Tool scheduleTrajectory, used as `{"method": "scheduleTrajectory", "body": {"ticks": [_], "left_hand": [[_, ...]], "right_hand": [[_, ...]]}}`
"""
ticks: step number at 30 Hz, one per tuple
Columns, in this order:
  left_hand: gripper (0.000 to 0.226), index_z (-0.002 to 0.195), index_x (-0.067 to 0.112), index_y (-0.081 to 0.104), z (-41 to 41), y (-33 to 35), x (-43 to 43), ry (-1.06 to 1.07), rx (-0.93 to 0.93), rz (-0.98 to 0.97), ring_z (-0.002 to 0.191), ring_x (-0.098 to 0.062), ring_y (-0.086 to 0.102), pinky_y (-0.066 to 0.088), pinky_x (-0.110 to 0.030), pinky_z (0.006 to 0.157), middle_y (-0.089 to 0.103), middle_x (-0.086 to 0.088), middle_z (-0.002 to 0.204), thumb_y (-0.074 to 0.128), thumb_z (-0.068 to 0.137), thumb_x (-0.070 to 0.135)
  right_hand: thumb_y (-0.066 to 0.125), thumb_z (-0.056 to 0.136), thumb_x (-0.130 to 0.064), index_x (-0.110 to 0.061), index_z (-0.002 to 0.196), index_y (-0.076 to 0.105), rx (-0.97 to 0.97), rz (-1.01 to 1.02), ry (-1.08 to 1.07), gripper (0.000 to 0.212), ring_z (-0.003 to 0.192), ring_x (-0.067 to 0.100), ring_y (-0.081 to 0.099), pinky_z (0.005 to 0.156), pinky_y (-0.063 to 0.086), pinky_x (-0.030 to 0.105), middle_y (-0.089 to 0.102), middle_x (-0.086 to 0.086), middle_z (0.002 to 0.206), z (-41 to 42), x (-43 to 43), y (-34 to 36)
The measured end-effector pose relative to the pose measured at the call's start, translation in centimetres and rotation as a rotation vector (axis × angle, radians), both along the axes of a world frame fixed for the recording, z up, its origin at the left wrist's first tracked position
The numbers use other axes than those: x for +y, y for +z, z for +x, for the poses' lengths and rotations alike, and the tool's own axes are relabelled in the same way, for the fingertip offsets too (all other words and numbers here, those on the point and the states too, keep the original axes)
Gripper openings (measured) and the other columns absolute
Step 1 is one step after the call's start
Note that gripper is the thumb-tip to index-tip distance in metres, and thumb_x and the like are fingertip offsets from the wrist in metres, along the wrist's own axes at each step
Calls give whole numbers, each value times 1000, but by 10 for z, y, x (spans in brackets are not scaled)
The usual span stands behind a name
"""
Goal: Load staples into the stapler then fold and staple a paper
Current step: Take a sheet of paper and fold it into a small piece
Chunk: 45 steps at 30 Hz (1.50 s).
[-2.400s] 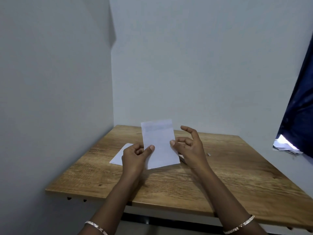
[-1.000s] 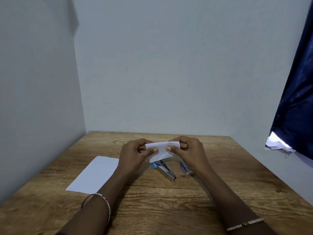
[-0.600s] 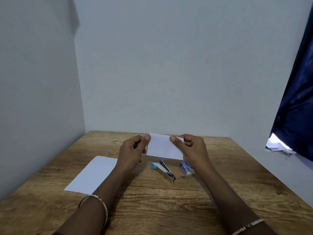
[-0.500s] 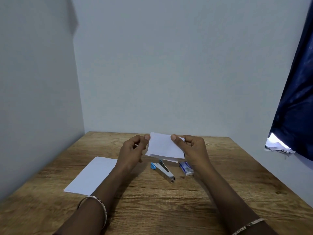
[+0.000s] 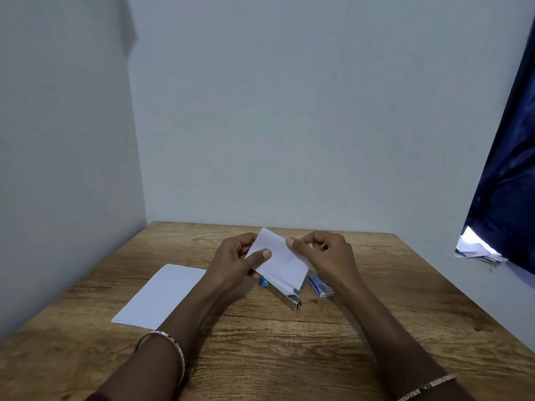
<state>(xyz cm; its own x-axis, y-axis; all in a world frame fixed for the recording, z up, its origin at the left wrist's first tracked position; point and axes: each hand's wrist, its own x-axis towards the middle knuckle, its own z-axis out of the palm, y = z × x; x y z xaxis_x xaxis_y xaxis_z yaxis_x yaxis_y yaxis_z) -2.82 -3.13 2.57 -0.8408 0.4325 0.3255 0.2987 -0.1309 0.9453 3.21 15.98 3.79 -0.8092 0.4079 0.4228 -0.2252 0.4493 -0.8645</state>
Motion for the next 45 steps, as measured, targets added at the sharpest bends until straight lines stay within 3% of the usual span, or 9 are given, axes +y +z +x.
{"method": "scheduleTrajectory", "body": {"ticks": [4,9,15,22,27,33,39,42,45], "left_hand": [[18,113,7,72,5,2,2,-114,87,-20,83,-10,73,55,-21,66,79,-1,92,65,97,7],[37,122,23,64,0,3,1,45,21,90,88,-26,76,60,-29,70,78,-14,91,77,89,13],[38,113,15,64,1,2,6,113,-121,244,75,-30,76,61,-31,65,78,-17,93,82,81,5],[13,96,-3,70,4,-2,13,68,-108,257,72,-38,68,58,-29,52,70,-40,88,77,85,-1],[10,91,11,75,1,-6,12,39,6,105,67,-29,65,60,-41,66,72,-22,70,79,85,4],[35,112,19,73,1,-3,10,4,40,73,73,-29,53,55,-34,65,50,-14,78,67,90,-8],[45,106,9,73,5,4,5,-9,-48,67,57,-2,64,49,-15,51,70,6,68,40,94,-19],[31,101,2,75,3,4,3,-4,-78,148,71,-20,65,49,-24,55,73,-12,87,47,96,-11],[19,101,4,74,-1,4,5,-61,-194,287,75,-22,69,56,-29,56,70,-15,96,56,100,10]], "right_hand": [[79,85,-45,-27,89,82,-61,-52,230,19,86,19,72,67,54,28,78,-6,94,4,-1,6],[77,89,-34,-15,90,82,-57,-140,250,20,75,13,74,57,52,19,80,2,85,3,-4,3],[77,89,-26,-8,103,74,-9,-558,217,23,86,24,79,66,64,39,82,8,96,-3,-4,0],[72,94,-32,-28,121,64,29,-407,148,29,98,30,75,84,62,59,80,7,106,-3,-17,-7],[56,104,-29,-44,140,53,102,-364,199,39,107,34,70,87,59,62,71,9,120,2,-23,-5],[49,107,-27,-50,133,57,109,-139,258,36,96,8,67,64,57,17,65,-6,112,3,-6,7],[64,100,-17,-41,122,66,-5,-60,406,33,90,14,65,71,57,25,68,5,107,4,7,5],[75,92,-24,-22,100,74,-24,-84,399,8,82,14,63,70,55,28,70,5,88,0,9,1],[79,86,-38,-17,85,74,15,-126,325,21,74,11,65,67,54,28,71,2,77,-3,11,-1]]}}
